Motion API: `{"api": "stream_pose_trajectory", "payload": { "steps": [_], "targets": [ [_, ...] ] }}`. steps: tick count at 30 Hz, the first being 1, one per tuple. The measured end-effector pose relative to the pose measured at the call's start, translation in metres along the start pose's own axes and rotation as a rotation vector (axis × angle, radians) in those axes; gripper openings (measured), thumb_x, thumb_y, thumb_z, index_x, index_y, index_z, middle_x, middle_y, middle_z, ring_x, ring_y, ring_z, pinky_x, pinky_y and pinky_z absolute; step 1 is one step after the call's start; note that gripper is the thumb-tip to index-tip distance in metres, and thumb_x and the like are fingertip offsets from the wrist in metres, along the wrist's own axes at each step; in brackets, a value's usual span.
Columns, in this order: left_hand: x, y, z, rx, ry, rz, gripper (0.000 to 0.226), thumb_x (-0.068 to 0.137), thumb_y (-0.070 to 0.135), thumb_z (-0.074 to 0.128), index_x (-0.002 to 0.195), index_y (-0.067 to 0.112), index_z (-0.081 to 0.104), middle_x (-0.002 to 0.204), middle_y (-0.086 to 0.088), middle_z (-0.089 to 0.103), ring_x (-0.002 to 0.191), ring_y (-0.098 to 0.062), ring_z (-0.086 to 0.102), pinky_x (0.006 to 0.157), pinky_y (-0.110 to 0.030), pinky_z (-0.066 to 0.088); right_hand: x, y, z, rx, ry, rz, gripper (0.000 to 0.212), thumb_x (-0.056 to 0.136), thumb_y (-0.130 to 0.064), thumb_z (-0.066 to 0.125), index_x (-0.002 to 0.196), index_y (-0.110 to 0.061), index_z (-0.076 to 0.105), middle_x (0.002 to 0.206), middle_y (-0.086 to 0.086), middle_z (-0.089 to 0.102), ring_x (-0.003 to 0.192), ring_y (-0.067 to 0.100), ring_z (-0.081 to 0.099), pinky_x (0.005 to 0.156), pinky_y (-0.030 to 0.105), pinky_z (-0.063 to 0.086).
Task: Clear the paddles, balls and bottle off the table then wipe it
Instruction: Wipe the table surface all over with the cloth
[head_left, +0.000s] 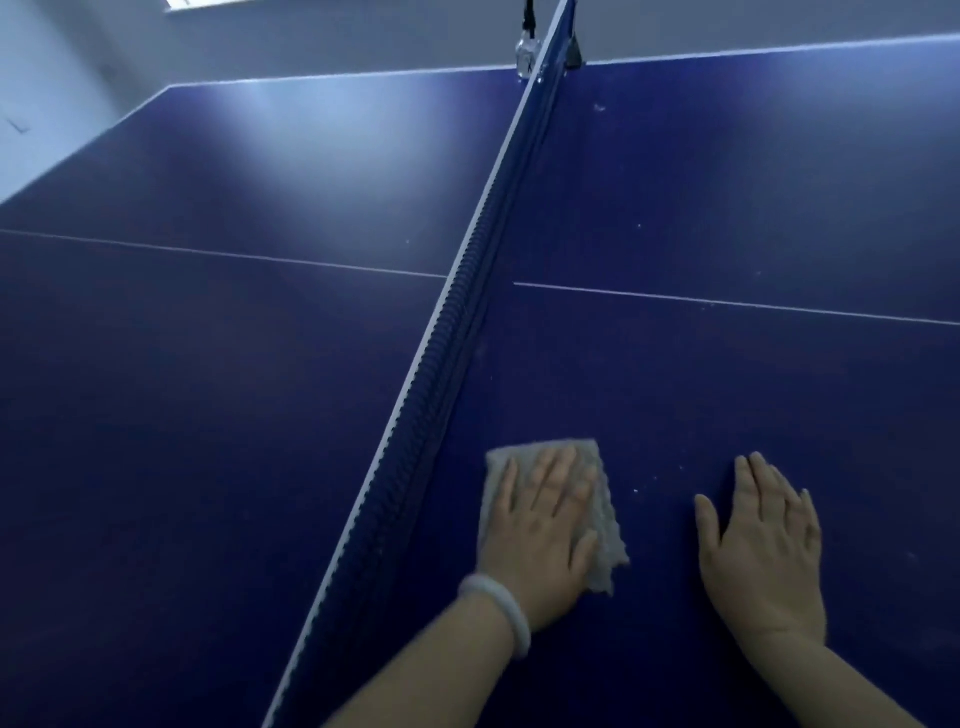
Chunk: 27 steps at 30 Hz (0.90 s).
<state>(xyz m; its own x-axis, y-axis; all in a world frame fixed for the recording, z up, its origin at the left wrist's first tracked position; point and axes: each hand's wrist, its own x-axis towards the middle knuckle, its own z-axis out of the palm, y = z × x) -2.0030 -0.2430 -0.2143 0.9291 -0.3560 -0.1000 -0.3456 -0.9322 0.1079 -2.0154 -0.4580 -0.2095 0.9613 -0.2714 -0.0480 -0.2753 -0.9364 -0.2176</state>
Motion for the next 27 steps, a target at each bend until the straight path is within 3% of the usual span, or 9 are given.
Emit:
{"api": "stream_pose_trajectory", "payload": {
  "steps": [2,7,15,23,26,27],
  "targets": [
    [-0.023,-0.002,0.005,0.011,0.009,0.033,0.066,0.097,0.048,0.026,0.157,0.025,0.011,0.165,0.002,0.005,0.151,-0.015,-0.002,0.118,-0.049,-0.001,-0.001,0.001,-0.001,0.003,-0.008,0.006,0.073,0.096,-0.053,0.015,0.155,-0.01,0.015,0.163,0.005,0.014,0.15,0.017,0.006,0.124,0.038,-0.001],
    [0.028,-0.058,-0.011,0.021,-0.011,-0.226,0.063,0.098,0.049,0.01,0.154,0.031,-0.012,0.162,0.008,-0.017,0.147,-0.009,-0.022,0.12,-0.046,-0.013,-0.001,0.001,-0.002,0.021,-0.003,0.007,0.071,0.097,-0.051,0.016,0.155,-0.01,0.018,0.162,0.005,0.016,0.15,0.017,0.008,0.124,0.037,-0.002],
    [0.155,-0.105,-0.025,-0.034,-0.049,-0.333,0.061,0.1,0.049,0.013,0.154,0.032,-0.009,0.163,0.008,-0.012,0.15,-0.012,-0.01,0.12,-0.046,-0.011,-0.001,0.002,0.0,0.028,0.016,0.006,0.071,0.097,-0.052,0.013,0.156,-0.012,0.015,0.163,0.001,0.011,0.15,0.015,0.003,0.123,0.035,-0.005],
    [0.231,-0.094,-0.041,-0.072,-0.076,-0.307,0.06,0.101,0.044,0.016,0.156,0.03,-0.006,0.164,0.008,-0.008,0.15,-0.013,-0.008,0.12,-0.047,-0.008,0.0,0.001,0.005,0.021,0.049,-0.001,0.071,0.097,-0.053,0.012,0.155,-0.013,0.017,0.163,0.001,0.014,0.15,0.013,0.006,0.123,0.035,-0.003],
    [0.215,-0.053,-0.046,0.065,-0.039,-0.127,0.061,0.1,0.046,0.024,0.156,0.026,0.007,0.163,0.002,0.012,0.148,-0.019,0.016,0.12,-0.048,0.013,0.0,0.001,0.003,0.03,0.028,-0.009,0.072,0.096,-0.054,0.01,0.155,-0.014,0.016,0.163,0.0,0.013,0.15,0.013,0.004,0.122,0.033,-0.006],
    [0.199,-0.038,-0.04,0.096,-0.021,-0.014,0.061,0.099,0.049,0.024,0.155,0.027,0.011,0.162,0.002,0.016,0.146,-0.02,0.02,0.12,-0.049,0.013,0.0,0.0,0.002,0.036,0.026,-0.006,0.073,0.095,-0.054,0.009,0.155,-0.014,0.016,0.163,-0.001,0.012,0.15,0.012,0.003,0.123,0.033,-0.006]
  ]
}}
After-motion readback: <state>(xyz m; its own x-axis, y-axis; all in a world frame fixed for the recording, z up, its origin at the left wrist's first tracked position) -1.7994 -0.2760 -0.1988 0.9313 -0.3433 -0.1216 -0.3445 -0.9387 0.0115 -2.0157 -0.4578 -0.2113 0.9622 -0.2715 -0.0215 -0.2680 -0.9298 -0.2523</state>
